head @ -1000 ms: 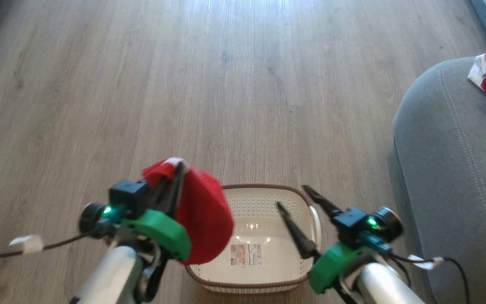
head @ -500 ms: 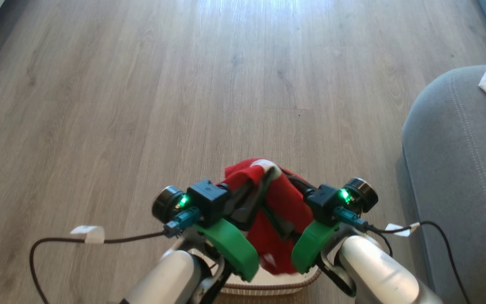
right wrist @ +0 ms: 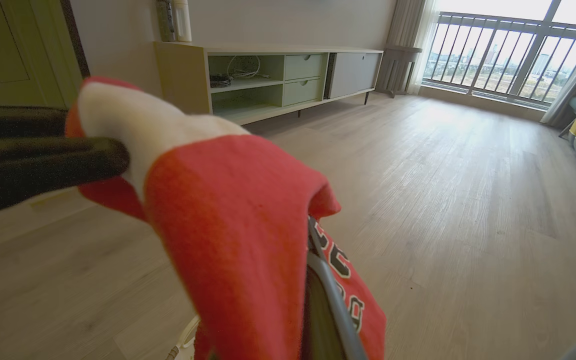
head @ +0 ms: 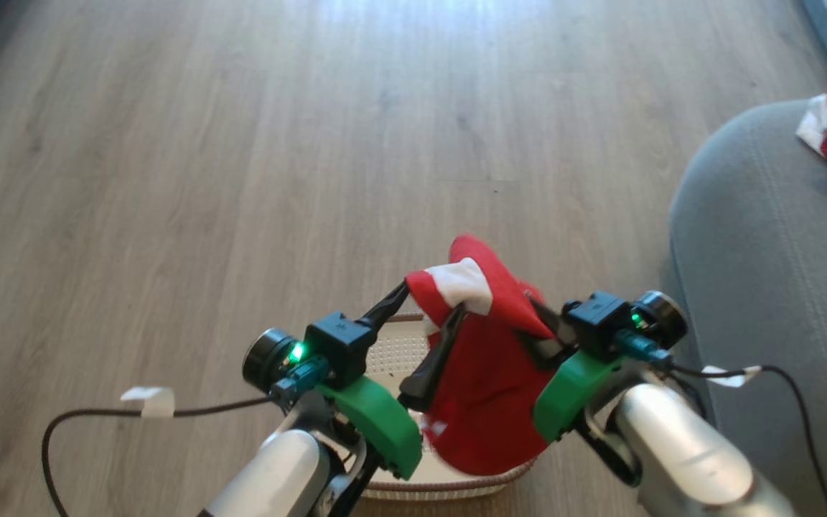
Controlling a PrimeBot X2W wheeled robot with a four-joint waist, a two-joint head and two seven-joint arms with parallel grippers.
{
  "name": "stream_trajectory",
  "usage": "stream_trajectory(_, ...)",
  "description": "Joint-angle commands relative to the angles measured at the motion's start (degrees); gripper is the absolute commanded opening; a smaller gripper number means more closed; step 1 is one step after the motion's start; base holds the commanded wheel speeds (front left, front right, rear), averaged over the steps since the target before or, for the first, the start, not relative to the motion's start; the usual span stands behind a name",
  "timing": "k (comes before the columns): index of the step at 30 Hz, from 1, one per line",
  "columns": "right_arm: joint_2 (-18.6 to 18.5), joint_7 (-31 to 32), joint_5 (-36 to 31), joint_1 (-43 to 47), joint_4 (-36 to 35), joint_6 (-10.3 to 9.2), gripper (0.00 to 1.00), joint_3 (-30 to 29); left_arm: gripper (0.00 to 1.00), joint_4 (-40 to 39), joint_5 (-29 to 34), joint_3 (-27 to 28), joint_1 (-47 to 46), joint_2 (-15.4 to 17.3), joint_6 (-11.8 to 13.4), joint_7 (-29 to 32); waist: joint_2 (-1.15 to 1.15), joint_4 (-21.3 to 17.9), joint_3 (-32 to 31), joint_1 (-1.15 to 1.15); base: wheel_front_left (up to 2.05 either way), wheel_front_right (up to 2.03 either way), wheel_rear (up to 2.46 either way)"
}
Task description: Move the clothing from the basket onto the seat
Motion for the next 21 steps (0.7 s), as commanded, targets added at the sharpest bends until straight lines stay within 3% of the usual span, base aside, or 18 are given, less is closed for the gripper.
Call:
stream_trajectory(1,-0.25,-0.38,0.08,-1.90,-2.37,-0.02,0.00,-0.31,1.00,-1.09,-0.23,2.12,-1.31,0.10,0.12,-1.03,0.00,-1.47,0.25,0.00,0.00,0.00,0.00)
stream_trajectory(10,-4.05,-0.38,-0.77,-1.53,-7.20,-0.02,0.00,-5.44,1.00,8.54,-0.24,0.51,-0.91,-3.16,-1.24,-8.05,0.00,-10.39,1.31,0.00,0.00,0.00,0.00)
stream_trajectory(21,-7.01,-0.38,-1.04,1.72,-11.50,-0.02,0.00,-12.01,1.00,12.06,-0.05,-0.33,-2.14,-4.89,-3.15,-9.17,0.00,-19.75,2.18,0.00,0.00,0.00,0.00)
